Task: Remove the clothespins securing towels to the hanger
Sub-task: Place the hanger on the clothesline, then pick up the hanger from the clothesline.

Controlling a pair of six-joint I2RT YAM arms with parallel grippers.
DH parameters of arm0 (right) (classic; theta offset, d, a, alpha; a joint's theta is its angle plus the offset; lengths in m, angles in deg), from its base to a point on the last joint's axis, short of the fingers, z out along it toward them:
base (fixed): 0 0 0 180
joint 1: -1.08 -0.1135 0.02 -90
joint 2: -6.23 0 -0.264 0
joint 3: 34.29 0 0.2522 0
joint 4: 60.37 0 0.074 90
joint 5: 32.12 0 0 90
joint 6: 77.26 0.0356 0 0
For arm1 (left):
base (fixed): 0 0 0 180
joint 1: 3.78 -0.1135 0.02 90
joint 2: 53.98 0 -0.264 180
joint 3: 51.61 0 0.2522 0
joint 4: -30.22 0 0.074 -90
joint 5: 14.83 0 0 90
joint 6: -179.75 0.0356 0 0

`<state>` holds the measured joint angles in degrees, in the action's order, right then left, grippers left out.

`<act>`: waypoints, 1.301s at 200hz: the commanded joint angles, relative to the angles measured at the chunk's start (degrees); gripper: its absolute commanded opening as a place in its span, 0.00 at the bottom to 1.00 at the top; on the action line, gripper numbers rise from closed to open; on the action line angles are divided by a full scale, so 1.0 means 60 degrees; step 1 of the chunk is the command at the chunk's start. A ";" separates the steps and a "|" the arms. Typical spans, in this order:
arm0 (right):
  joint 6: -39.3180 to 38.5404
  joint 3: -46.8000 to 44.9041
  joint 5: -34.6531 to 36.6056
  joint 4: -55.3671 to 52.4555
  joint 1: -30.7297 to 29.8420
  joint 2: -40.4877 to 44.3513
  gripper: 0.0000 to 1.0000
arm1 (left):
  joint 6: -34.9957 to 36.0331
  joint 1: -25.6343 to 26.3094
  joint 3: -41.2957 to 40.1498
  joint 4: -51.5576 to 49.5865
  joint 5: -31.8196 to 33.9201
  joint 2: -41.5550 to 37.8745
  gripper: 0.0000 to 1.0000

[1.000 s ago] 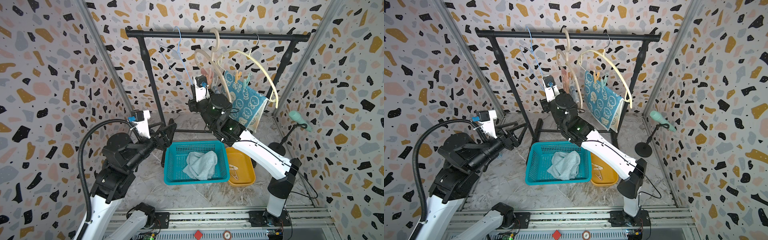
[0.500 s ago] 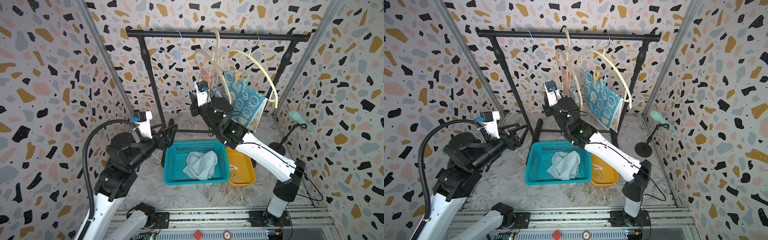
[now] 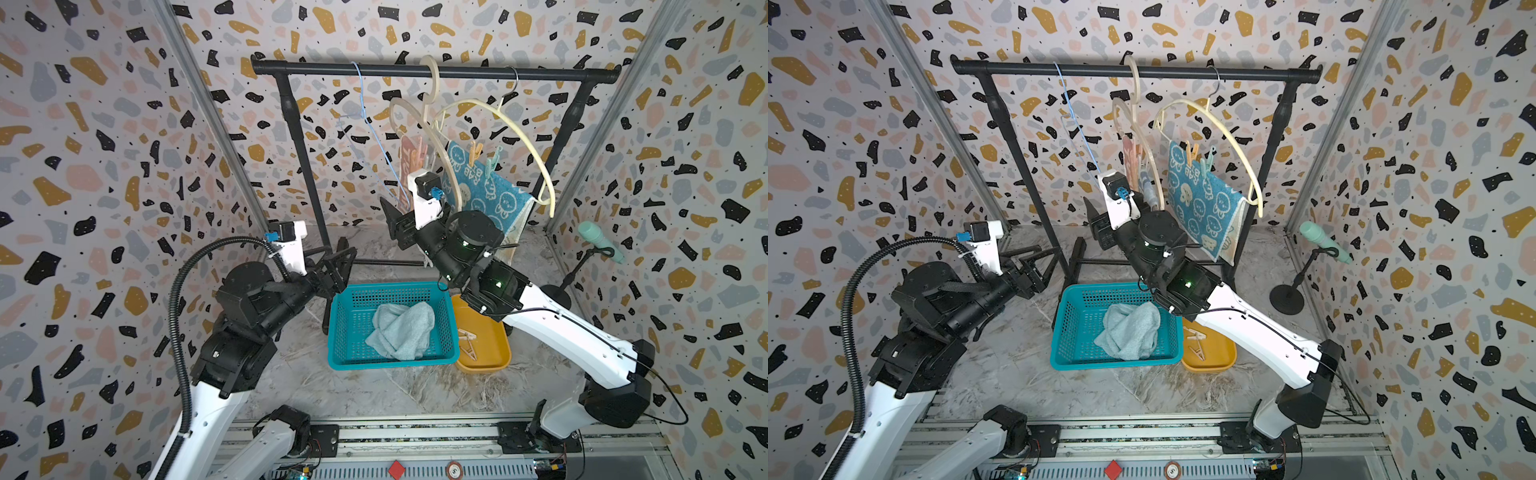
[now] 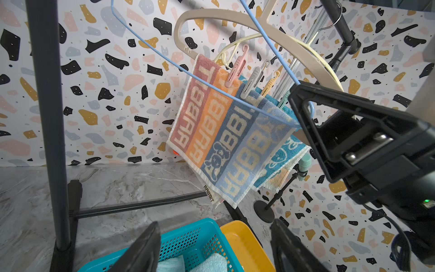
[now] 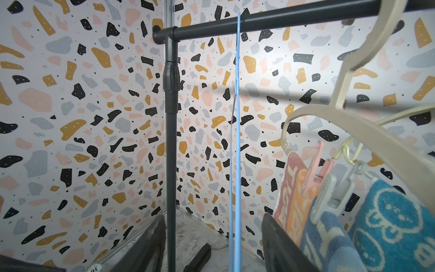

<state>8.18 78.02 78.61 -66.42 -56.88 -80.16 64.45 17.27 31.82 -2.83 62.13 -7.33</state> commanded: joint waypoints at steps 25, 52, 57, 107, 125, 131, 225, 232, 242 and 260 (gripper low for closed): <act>0.0347 -0.0869 -0.0390 0.0371 -0.0068 0.1399 0.68 | 0.0172 -0.0001 0.0552 0.0095 0.0134 -0.0021 0.74; 0.0350 -0.1075 -0.0547 0.0208 -0.0119 0.1946 0.68 | 0.0192 -0.0005 0.0592 0.0086 0.0179 0.0015 0.74; 0.0335 -0.1047 -0.0577 0.0134 -0.0121 0.1999 0.68 | 0.0187 -0.0009 0.0587 0.0098 0.0177 0.0030 0.74; 0.0162 -0.0632 -0.0522 -0.0626 -0.0127 0.2466 0.66 | 0.0218 -0.0008 0.0481 0.0186 0.0238 0.0119 0.74; -0.0012 -0.0446 -0.0224 -0.0847 -0.0132 0.2586 0.66 | 0.0221 -0.0001 0.0427 0.0211 0.0232 0.0135 0.74; -0.0069 -0.0381 -0.0106 -0.0898 -0.0127 0.2616 0.65 | 0.0228 -0.0008 0.0408 0.0243 0.0228 0.0135 0.74; 0.1150 0.1349 -0.0467 -0.3662 0.1738 0.2050 0.59 | 0.0389 0.0001 0.0338 0.0343 0.0137 0.0237 0.74; 0.1326 0.1303 -0.0831 -0.3694 0.2013 0.2044 0.57 | 0.0426 -0.0009 0.0342 0.0308 0.0151 0.0248 0.74; 0.1450 0.1312 -0.1195 -0.3805 0.2268 0.1994 0.55 | 0.0462 -0.0009 0.0356 0.0274 0.0189 0.0252 0.74; 0.1420 0.1480 -0.1436 -0.4072 0.2363 0.1788 0.54 | 0.0526 -0.0009 0.0322 0.0251 0.0209 0.0240 0.74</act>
<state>14.11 84.77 75.25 -86.66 -43.41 -68.29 66.11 17.27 33.46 -2.81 63.53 -5.62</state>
